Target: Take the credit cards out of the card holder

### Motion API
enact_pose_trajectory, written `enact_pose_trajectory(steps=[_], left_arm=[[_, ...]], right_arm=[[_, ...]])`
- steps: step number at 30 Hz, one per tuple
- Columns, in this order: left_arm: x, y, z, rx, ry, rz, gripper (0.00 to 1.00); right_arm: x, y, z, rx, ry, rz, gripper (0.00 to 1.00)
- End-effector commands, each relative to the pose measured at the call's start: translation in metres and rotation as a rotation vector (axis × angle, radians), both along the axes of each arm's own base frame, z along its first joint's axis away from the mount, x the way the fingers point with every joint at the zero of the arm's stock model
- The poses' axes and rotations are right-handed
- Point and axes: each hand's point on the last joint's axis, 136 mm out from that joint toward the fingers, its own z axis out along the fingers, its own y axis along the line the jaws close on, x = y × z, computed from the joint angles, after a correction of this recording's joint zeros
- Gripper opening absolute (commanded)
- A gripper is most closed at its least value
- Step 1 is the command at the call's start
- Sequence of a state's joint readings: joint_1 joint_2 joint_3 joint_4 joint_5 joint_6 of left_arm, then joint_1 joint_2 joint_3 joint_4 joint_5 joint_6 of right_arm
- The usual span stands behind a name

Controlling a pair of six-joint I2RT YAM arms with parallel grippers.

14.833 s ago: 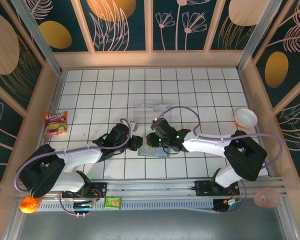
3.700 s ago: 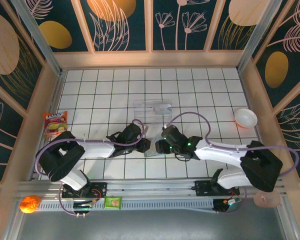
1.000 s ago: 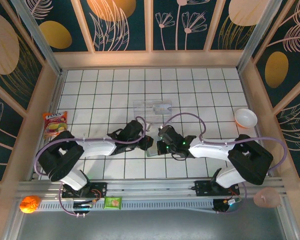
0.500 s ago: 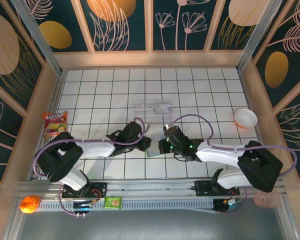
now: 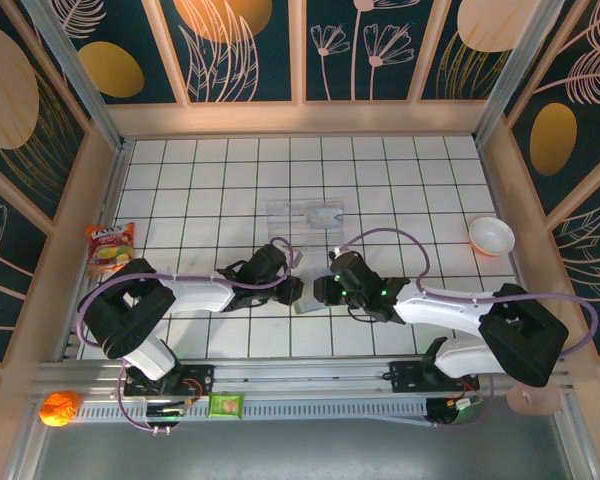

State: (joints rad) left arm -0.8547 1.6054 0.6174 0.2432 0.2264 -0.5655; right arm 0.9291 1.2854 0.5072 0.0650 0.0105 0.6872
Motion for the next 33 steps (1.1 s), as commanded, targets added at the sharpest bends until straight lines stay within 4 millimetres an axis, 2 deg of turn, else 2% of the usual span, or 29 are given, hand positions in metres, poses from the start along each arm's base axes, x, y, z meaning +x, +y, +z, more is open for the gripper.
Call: enact_pose_trajectory(steps=[1, 5, 12, 15, 20, 26, 29, 33], left_arm=[[0.0, -0.018, 0.017, -0.082, 0.006, -0.032, 0.07], [0.0, -0.025, 0.024, -0.112, 0.01, -0.051, 0.07], [0.003, -0.043, 0.034, -0.166, 0.023, -0.085, 0.08], [0.005, -0.051, 0.033, -0.168, 0.031, -0.1, 0.08], [0.007, -0.051, 0.032, -0.162, 0.023, -0.097, 0.07], [0.008, -0.052, 0.031, -0.163, 0.027, -0.09, 0.07], [0.008, -0.05, 0.033, -0.163, 0.019, -0.084, 0.07], [0.011, -0.045, 0.034, -0.156, 0.007, -0.064, 0.07]], right_arm=[[0.006, -0.012, 0.007, -0.011, -0.025, -0.063, 0.37], [0.011, -0.025, 0.011, -0.03, -0.044, -0.117, 0.45], [0.012, -0.045, 0.019, -0.047, -0.062, -0.157, 0.49], [0.006, -0.037, 0.022, -0.042, -0.079, -0.062, 0.52], [-0.009, -0.019, 0.012, -0.076, -0.081, 0.118, 0.57], [-0.009, -0.009, -0.002, -0.093, -0.078, 0.151, 0.58], [-0.006, -0.006, -0.009, -0.107, -0.079, 0.152, 0.56], [-0.005, -0.008, -0.016, -0.108, -0.055, 0.119, 0.36]])
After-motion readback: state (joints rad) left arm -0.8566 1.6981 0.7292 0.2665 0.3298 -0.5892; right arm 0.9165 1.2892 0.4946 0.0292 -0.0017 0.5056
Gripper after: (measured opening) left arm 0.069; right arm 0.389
